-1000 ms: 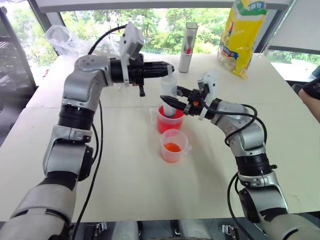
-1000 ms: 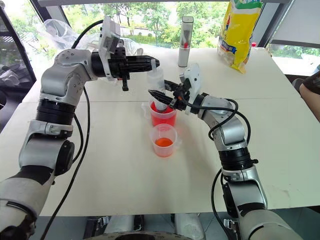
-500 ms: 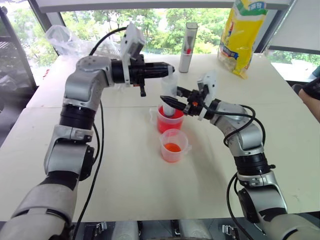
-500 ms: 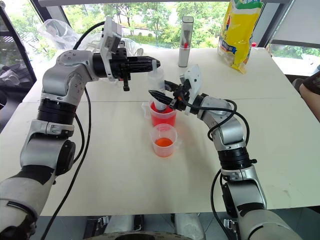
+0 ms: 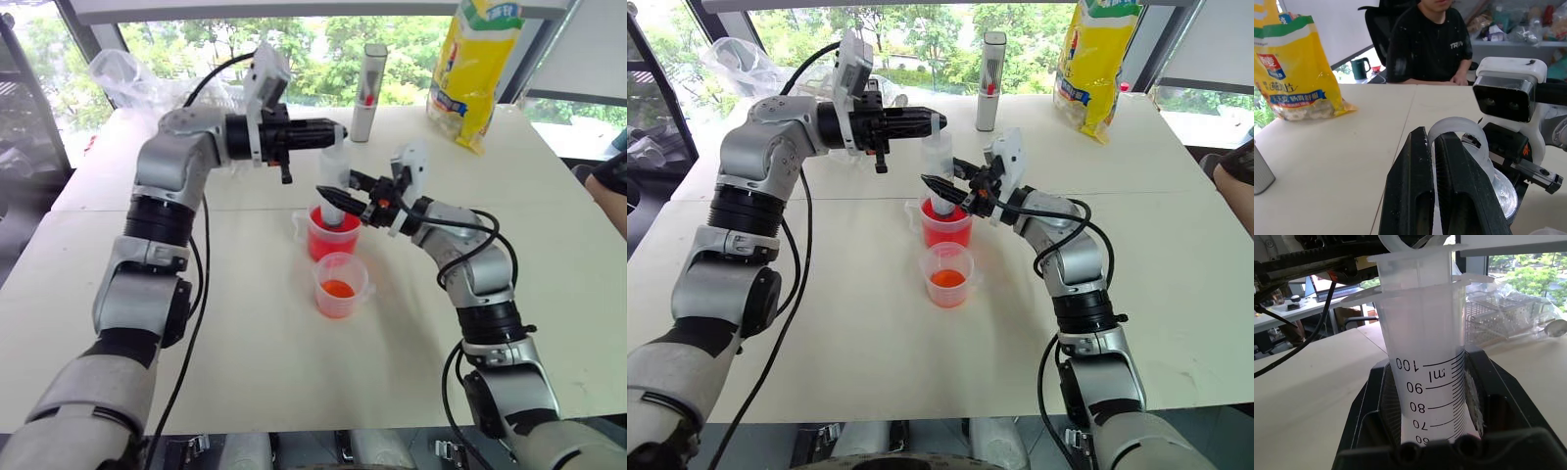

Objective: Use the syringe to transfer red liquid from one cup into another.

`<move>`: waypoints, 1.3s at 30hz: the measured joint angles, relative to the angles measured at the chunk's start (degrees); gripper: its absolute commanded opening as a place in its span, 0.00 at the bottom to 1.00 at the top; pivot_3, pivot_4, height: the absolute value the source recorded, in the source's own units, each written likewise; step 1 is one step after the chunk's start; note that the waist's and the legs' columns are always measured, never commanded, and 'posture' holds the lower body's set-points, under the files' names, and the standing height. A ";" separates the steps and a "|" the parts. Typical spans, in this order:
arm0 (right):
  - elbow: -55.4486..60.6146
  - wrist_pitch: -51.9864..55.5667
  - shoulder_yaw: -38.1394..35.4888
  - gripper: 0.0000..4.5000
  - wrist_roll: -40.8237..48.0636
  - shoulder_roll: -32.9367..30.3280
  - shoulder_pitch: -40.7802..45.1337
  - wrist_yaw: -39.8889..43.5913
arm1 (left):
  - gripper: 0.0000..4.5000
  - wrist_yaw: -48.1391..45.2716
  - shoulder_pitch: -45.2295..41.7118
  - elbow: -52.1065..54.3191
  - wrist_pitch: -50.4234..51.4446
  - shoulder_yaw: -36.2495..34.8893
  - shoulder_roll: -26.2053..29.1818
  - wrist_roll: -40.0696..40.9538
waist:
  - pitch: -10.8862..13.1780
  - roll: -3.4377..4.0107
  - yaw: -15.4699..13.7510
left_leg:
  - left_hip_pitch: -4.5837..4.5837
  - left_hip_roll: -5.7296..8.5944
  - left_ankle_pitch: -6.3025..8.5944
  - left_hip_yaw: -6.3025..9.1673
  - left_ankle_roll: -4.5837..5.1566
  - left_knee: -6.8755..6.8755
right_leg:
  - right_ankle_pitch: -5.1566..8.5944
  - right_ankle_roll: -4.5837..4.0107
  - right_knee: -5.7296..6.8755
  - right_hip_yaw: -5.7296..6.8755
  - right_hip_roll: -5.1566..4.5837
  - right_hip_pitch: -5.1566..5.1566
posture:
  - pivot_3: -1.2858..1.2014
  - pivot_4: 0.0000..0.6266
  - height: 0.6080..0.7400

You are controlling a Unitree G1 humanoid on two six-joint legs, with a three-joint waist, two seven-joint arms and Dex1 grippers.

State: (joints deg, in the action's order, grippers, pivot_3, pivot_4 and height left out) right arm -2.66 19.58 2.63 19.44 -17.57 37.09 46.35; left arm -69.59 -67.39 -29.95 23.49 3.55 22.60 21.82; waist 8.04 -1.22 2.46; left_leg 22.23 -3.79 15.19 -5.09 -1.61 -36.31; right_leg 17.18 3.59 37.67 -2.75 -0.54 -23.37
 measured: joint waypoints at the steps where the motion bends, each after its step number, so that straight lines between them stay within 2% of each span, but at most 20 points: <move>1: -0.08 -0.01 0.00 0.31 -0.01 0.15 -0.16 -0.02 | 0.01 -0.03 -0.05 -0.30 -0.02 0.00 -0.03 -0.01 | 0.00 0.00 0.00 | 0.00 0.00 0.00 0.00 0.00 0.00 | 0.00 0.00 0.00 0.00 0.00 0.00 | 0.52 0.24 1.00; 29: -0.93 -0.49 0.08 0.31 -0.17 0.50 -0.84 -0.27 | 0.01 -0.11 -1.95 -1.60 -0.27 -0.58 -0.09 -0.04 | 0.00 0.00 0.03 | 0.00 0.00 -0.01 0.00 -0.01 -0.01 | 0.00 0.00 0.02 0.00 0.00 0.00 | 0.52 0.24 1.00; 32: -0.87 -0.35 0.17 0.31 -0.15 0.35 -0.53 0.03 | 0.23 0.21 -1.95 -1.57 -0.25 -1.07 0.07 -0.04 | 0.00 0.00 0.03 | 0.00 0.00 -0.01 0.00 -0.02 -0.01 | 0.00 0.00 0.02 0.00 0.00 0.00 | 0.52 0.24 1.00; 39: 0.26 0.10 1.20 0.31 -0.10 -0.37 0.43 1.92 | 0.97 1.82 -1.53 0.06 -0.01 -2.59 1.63 -0.04 | 0.00 0.00 0.01 | 0.00 0.00 -0.01 0.00 -0.02 -0.01 | 0.00 0.00 0.04 0.00 -0.01 0.00 | 0.52 0.24 1.00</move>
State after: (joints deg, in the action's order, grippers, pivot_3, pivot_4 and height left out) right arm -2.40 19.68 3.83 19.34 -17.94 37.52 48.27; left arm -67.77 -68.92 -29.89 23.48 0.95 24.23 21.78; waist 8.04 -1.22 2.47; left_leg 22.23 -3.78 15.18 -5.09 -1.63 -36.32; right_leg 17.18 3.59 37.71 -2.75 -0.55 -23.37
